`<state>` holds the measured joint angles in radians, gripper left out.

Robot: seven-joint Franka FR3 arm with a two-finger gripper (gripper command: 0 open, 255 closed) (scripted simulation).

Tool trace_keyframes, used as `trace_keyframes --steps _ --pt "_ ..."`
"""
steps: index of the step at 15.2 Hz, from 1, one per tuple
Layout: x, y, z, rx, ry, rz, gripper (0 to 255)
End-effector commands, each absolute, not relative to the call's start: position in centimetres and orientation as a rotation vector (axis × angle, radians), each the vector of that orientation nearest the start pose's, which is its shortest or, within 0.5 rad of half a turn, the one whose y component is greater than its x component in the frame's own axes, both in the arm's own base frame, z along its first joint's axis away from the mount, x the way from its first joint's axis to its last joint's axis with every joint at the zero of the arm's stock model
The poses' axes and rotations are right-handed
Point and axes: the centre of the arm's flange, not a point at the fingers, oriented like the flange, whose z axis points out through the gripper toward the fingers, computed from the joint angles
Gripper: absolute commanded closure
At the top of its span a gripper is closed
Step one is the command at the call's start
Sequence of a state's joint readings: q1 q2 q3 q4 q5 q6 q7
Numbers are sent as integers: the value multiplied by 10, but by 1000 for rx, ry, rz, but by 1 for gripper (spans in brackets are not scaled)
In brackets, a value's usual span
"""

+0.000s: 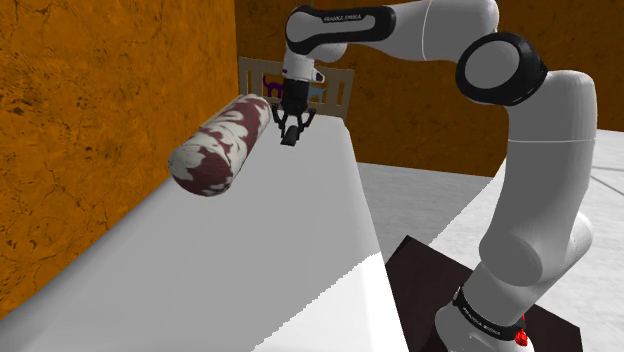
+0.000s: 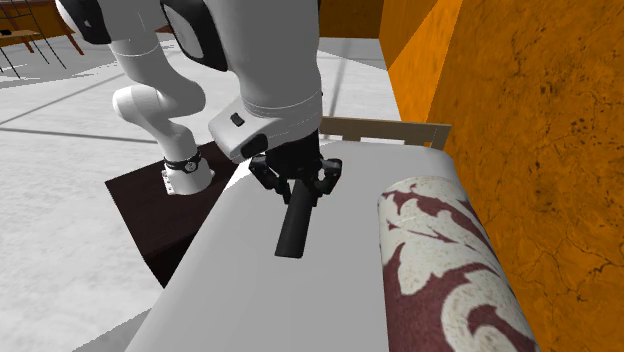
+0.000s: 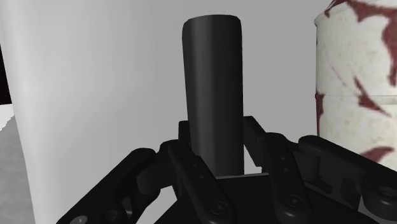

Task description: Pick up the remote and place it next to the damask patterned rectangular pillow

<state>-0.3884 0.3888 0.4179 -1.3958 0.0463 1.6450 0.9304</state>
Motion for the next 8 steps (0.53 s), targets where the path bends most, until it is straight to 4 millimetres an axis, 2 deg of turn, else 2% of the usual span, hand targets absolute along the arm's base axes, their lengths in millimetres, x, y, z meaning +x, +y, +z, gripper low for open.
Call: trace_keyframes --steps 1,8 --pt "656 -20 483 -2683 1340 282 255" --pt "656 -20 446 -2683 1340 282 255"
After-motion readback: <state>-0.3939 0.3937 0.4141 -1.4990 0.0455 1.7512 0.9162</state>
